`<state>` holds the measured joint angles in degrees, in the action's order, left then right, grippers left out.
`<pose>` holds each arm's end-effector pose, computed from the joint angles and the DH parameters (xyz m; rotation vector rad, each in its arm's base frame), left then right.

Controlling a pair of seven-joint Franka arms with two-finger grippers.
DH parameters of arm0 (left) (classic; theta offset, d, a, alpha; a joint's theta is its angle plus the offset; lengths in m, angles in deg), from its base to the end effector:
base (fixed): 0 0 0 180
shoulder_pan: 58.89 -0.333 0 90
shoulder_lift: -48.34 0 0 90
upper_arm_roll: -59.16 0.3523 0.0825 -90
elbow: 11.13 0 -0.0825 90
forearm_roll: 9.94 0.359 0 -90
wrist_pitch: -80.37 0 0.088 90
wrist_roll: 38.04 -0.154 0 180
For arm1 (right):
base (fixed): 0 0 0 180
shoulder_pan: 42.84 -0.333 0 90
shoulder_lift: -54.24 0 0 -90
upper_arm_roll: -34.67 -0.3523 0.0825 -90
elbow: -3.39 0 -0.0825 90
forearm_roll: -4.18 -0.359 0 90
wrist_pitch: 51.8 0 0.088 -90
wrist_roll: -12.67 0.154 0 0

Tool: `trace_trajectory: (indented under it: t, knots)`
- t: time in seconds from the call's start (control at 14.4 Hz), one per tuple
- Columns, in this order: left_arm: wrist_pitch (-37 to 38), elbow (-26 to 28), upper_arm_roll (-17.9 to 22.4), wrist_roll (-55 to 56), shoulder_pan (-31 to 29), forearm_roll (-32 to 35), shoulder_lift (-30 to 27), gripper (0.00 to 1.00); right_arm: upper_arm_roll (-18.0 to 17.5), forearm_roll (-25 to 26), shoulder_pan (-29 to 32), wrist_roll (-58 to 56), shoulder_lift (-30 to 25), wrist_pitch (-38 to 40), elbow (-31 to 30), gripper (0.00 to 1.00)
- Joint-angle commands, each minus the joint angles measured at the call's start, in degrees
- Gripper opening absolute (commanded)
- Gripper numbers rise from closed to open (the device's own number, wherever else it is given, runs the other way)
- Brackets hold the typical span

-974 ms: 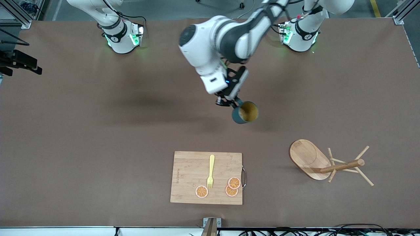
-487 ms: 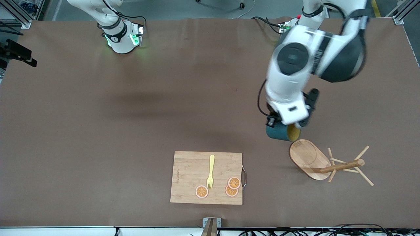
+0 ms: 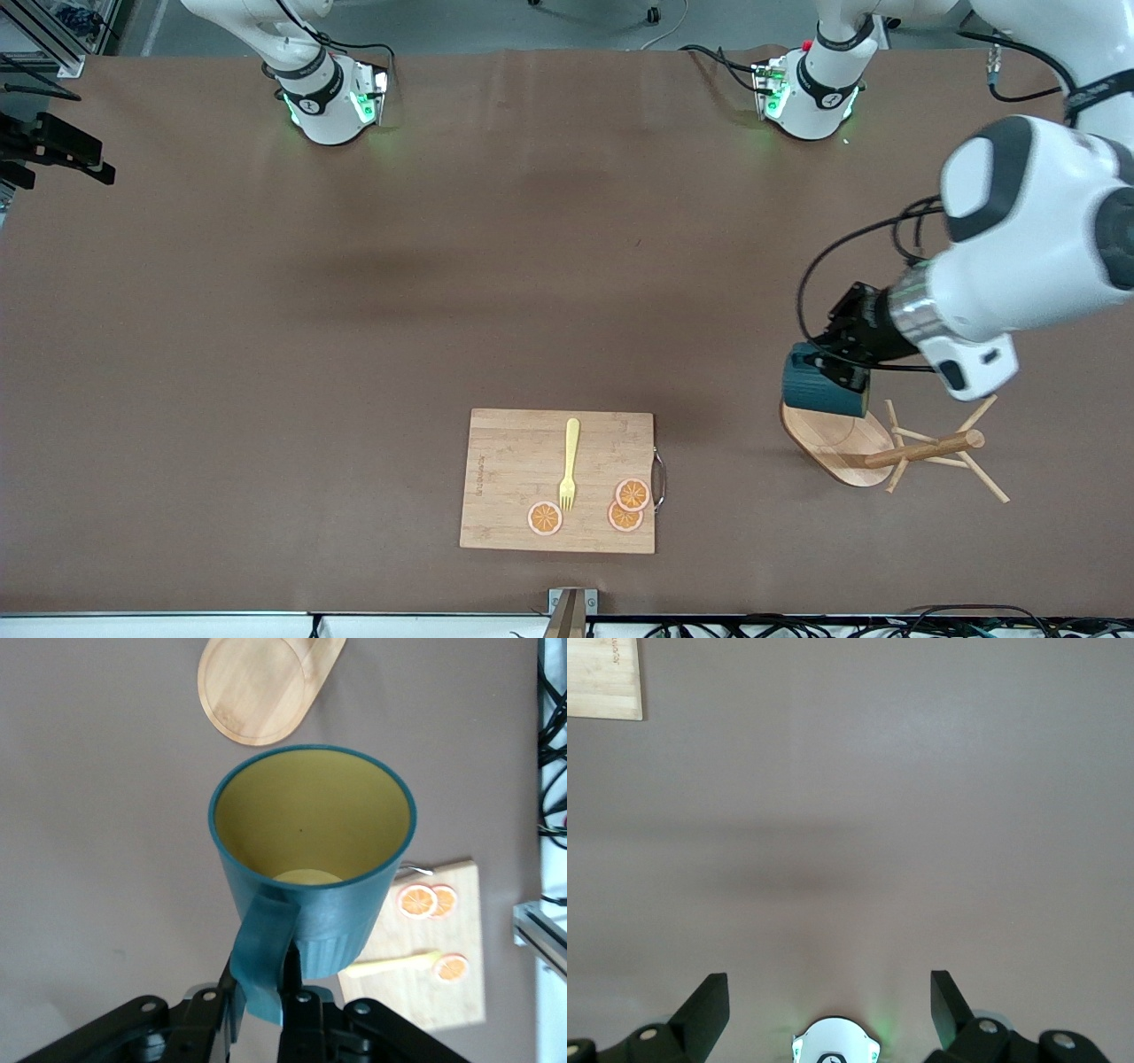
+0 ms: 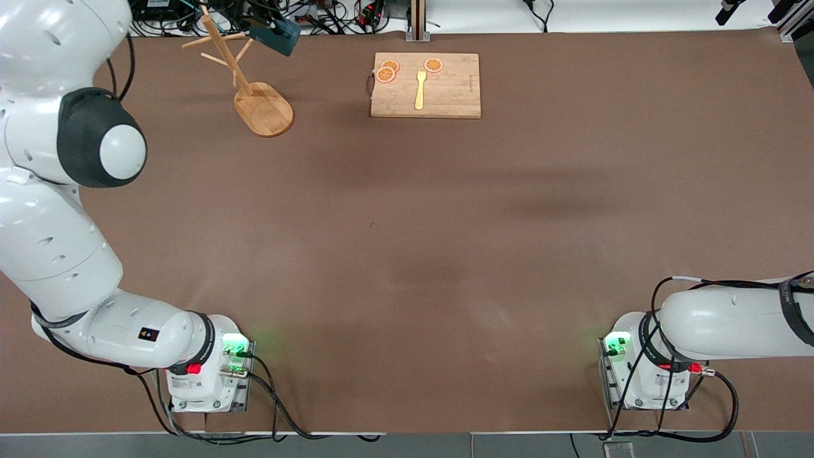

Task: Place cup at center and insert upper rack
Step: 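Lift and carry the mug to the wooden stand with the left gripper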

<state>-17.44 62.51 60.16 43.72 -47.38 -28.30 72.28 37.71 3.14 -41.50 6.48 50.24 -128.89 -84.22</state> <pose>0.6548 -0.1688 0.5091 2.3264 1.7416 -0.3239 0.4740 -0.0343 0.6491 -3.1043 -0.0543 0.1732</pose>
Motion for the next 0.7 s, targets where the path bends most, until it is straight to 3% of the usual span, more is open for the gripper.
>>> trace_trajectory:
  t: [0.0, 0.35, 0.63]
  knots:
    - [-0.5, -0.7, -0.6, -2.0, -4.0, -7.2, 0.3, 0.0, -1.0, 0.0, 1.2, 0.6, -1.4, -0.9, -1.4, 1.0]
    - [-0.6, -0.3, -0.3, -4.8, -11.2, -24.5, 1.6, 0.0, -1.2, 0.0, 0.7, 0.6, -1.4, -1.0, -1.3, 1.0]
    - [-2.4, -0.4, -0.2, -7.9, -12.7, -30.7, 4.1, 0.01, -1.2, 0.0, 0.4, 0.5, -1.4, -1.1, -1.3, 1.0]
